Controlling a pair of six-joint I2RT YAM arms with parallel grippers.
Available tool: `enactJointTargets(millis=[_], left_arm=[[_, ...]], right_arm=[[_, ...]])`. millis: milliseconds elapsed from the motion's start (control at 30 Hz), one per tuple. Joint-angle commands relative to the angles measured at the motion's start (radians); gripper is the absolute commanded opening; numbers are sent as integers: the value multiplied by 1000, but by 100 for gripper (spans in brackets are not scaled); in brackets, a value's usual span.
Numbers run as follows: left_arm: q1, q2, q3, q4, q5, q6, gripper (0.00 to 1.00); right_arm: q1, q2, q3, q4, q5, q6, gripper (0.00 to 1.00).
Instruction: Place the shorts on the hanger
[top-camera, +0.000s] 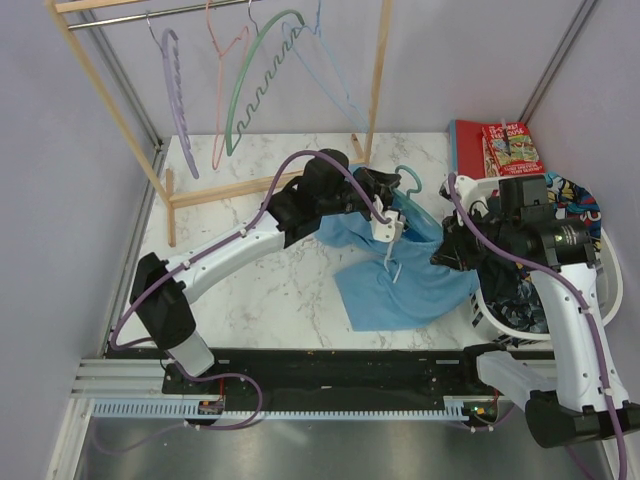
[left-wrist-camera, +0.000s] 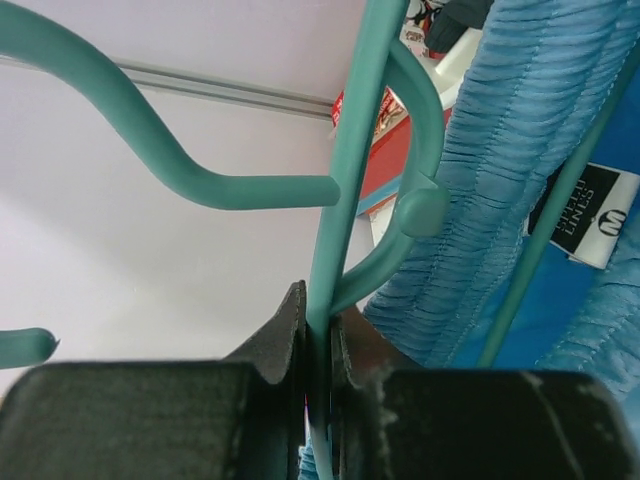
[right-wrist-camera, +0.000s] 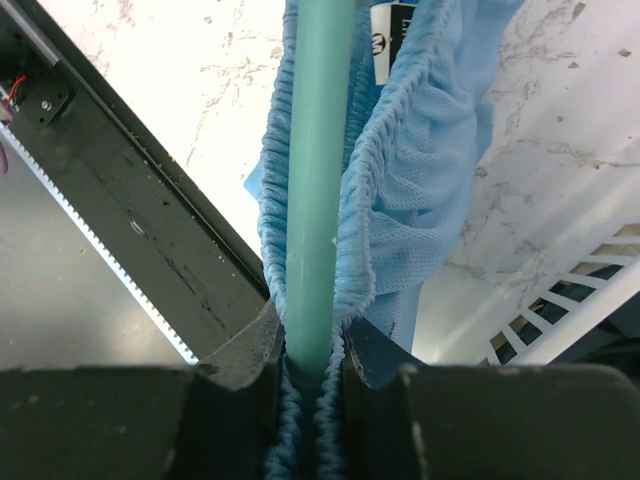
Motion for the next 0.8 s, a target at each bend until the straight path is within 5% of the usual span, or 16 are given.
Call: enactJointTargets(millis=[0, 33, 200, 233, 333, 767], left_arm=[[2, -32, 61, 69, 14, -117, 19], [2, -40, 58, 71, 15, -125, 35], [2, -106, 44, 49, 6, -213, 64], [2, -116, 45, 46, -4, -233, 82], [2, -162, 42, 32, -11, -297, 98], [3, -538, -128, -93, 45, -533, 99]], right_arm=[[-7, -41, 18, 41, 39, 39, 0], [-8, -47, 22, 71, 57, 71, 0], [-7, -48, 65, 120, 99, 148, 0], [-5, -47, 70, 124, 116, 155, 0], [-7, -44, 81, 146, 134, 159, 0], [-16, 217, 350, 236, 119, 220, 0]])
